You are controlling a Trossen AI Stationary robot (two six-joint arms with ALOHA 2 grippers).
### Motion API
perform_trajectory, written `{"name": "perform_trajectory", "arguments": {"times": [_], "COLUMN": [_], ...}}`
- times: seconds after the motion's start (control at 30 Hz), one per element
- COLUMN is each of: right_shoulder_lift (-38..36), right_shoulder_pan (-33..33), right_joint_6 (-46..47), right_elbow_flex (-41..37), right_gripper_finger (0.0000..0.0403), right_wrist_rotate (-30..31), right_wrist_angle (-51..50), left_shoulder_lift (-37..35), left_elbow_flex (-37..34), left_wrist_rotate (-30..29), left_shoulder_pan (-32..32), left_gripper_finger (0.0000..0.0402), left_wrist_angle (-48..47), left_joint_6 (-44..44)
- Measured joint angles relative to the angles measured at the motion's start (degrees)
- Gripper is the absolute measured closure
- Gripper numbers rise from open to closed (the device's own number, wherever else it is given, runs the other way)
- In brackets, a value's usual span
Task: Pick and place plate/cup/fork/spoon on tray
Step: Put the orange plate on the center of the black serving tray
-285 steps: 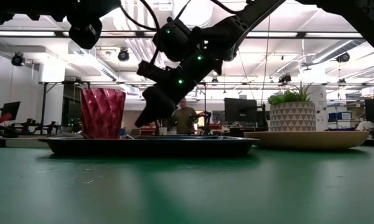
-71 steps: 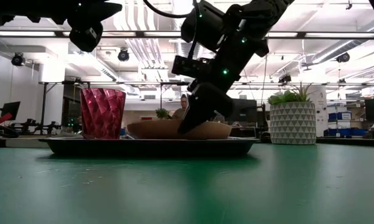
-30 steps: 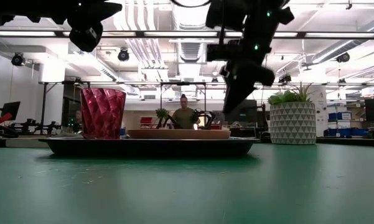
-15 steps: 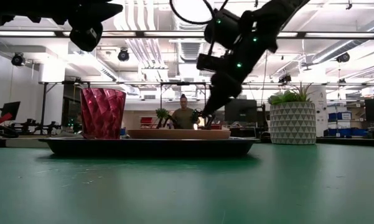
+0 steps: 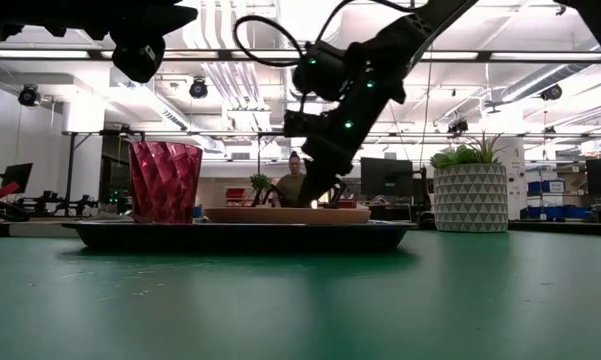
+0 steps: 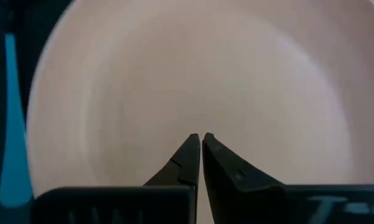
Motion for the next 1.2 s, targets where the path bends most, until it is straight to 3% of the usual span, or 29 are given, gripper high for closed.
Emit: {"name": "perform_trajectory", "arguments": {"times": [0.23, 0.73, 0.97, 1.2], "right_shoulder_lift": [3.13, 10.37, 10.24, 4.39], "right_shoulder_pan": [0.34, 1.60, 1.60, 2.60], "right_joint_6": [1.06, 2.06, 2.06, 1.33], "right_elbow_flex": [4.39, 10.43, 10.62, 10.74], "right_gripper_finger": [0.0394, 0.0394, 0.0394, 0.0394], "right_wrist_rotate": [-8.80, -8.94, -8.90, -8.86], "right_wrist_angle": [1.09, 4.16, 6.26, -1.30], "left_shoulder_lift": [-0.02, -0.02, -0.02, -0.02], "left_elbow_flex": [0.00, 0.00, 0.00, 0.00], "left_wrist_rotate": [0.00, 0.01, 0.03, 0.08], "left_shoulder_pan": [-0.02, -0.02, -0.02, -0.02], "left_gripper_finger": [0.0318, 0.0318, 0.0318, 0.0318], "left_wrist_angle": [0.01, 0.00, -0.02, -0.04], "left_joint_6": [-0.04, -0.39, -0.39, -0.48]}}
